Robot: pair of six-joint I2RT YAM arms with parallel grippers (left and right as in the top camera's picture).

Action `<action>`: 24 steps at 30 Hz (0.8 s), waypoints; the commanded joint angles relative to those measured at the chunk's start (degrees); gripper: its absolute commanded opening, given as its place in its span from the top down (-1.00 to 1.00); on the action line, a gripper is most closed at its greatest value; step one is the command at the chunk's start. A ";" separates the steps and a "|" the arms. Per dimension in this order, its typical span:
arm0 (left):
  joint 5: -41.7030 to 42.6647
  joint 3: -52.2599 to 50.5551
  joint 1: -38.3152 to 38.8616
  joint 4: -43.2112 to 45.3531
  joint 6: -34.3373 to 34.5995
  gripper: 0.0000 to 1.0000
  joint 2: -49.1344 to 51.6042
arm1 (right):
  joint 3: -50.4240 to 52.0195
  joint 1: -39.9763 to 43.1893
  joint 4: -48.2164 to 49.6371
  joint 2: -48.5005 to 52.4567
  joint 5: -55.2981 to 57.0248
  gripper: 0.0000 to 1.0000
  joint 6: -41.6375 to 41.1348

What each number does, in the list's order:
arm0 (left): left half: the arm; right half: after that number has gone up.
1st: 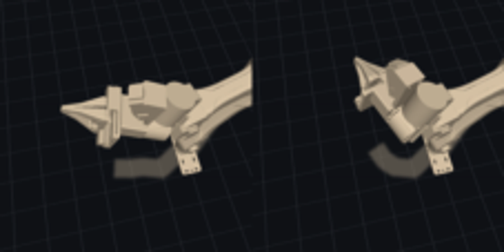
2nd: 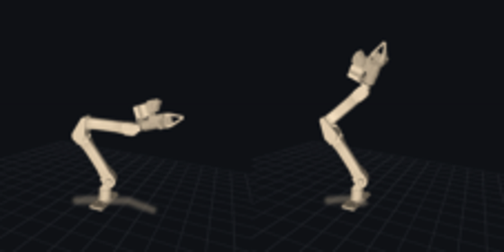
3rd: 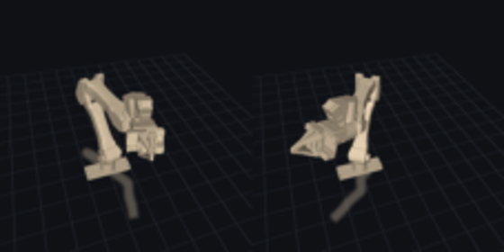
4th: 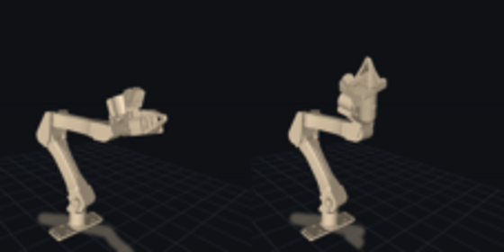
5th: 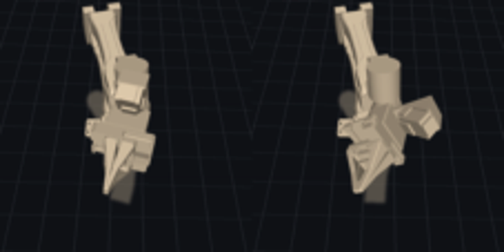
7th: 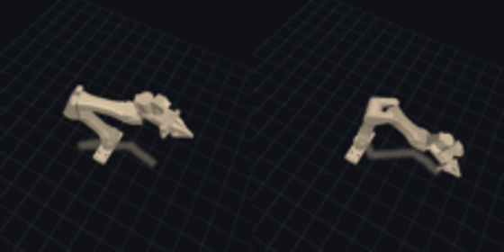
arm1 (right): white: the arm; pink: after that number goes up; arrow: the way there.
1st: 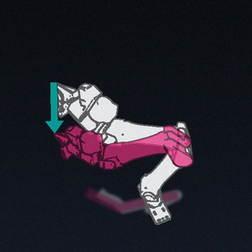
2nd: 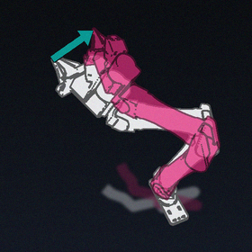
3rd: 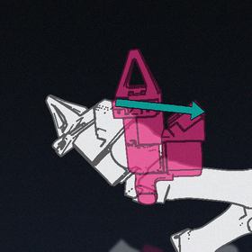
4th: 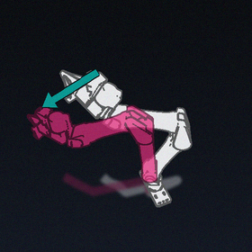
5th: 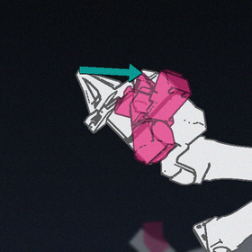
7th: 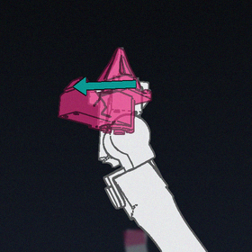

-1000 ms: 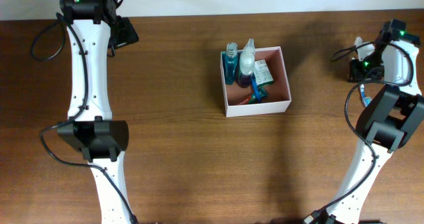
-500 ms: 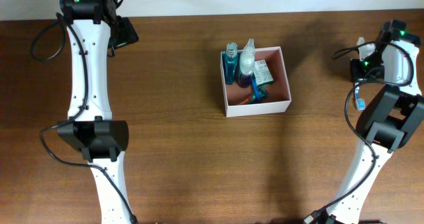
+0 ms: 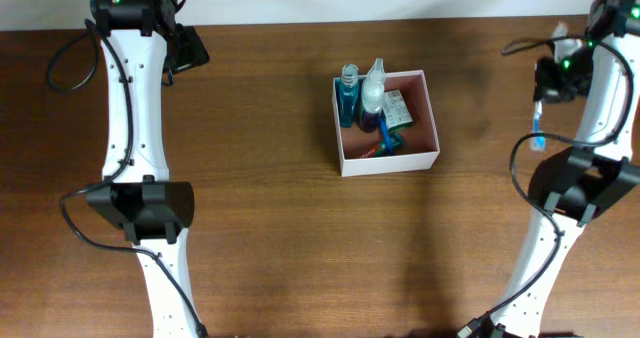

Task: Pack container
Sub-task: 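Lift the toothbrush and carry it left over the box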

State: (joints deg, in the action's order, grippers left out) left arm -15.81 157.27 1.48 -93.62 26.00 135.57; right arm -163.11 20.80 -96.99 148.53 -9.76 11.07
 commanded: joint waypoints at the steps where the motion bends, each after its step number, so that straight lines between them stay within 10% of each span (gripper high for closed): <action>1: 0.20 -0.11 -0.04 0.13 0.50 -0.99 0.28 | -4.87 -4.31 -0.35 -2.56 -4.98 0.93 -4.55; 24: 0.20 -0.11 -0.04 0.13 0.50 -0.99 0.28 | -1.51 -25.97 -0.35 -5.33 -6.25 0.92 -25.16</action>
State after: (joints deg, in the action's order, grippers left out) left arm -15.81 157.27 1.48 -93.62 26.00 135.57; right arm -166.23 -2.22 -96.97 145.53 -15.59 -9.58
